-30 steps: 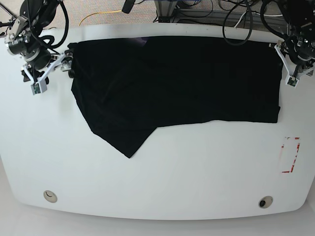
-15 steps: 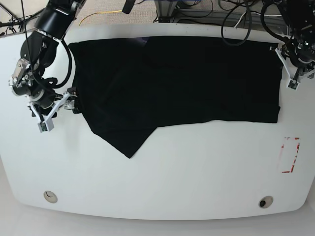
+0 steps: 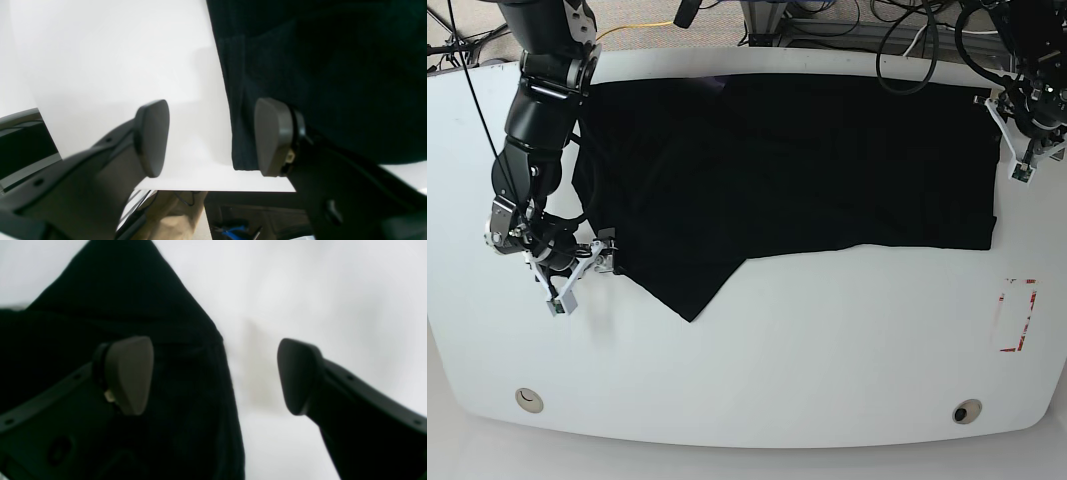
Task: Fold the T-shirt properly
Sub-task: 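Release the edge and grasp the shirt's opposite hem corner with the right gripper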
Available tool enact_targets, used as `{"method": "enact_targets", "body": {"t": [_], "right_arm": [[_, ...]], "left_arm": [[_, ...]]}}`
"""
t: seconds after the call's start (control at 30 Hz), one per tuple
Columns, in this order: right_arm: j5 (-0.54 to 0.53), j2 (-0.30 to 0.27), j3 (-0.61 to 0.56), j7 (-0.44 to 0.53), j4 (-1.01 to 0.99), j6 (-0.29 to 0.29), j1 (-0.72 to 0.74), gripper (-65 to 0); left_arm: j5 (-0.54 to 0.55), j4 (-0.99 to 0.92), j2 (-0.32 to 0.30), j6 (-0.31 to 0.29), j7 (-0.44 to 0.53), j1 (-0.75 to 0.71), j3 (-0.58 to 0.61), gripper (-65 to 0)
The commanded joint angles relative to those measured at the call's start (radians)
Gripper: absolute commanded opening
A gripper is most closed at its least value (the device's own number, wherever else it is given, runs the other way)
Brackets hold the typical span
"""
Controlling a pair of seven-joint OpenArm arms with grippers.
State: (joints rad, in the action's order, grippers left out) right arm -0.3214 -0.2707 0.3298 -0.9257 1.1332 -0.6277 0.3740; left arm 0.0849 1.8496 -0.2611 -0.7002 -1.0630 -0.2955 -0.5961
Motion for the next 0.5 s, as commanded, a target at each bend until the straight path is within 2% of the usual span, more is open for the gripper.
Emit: {"method": "enact_targets", "body": {"t": [0.0, 0.13, 0.33, 0.47], "right_arm": [[0.003, -0.014, -0.014, 0.078, -0.057, -0.004, 0.043, -10.3], [0.031, -0.012, -0.036, 0.148, -0.132, -0.001, 0.049, -10.3], [0.035, 0.004, -0.091, 0.176, -0.161, -0.001, 0.049, -11.3], [0.040, 0.034, -0.093, 0.176, -0.158, 0.001, 0.049, -20.8]], "left_arm": [[0.002, 0.015, -0.017, 0.002, 0.008, 0.006, -0.006, -27.1], [0.003, 0.015, -0.017, 0.002, 0.008, 0.008, -0.006, -27.1], [0.006, 0.017, -0.016, 0.002, 0.008, 0.029, -0.006, -27.1], [0.005, 0.017, -0.016, 0.002, 0.008, 0.049, -0.009, -27.1]]}}
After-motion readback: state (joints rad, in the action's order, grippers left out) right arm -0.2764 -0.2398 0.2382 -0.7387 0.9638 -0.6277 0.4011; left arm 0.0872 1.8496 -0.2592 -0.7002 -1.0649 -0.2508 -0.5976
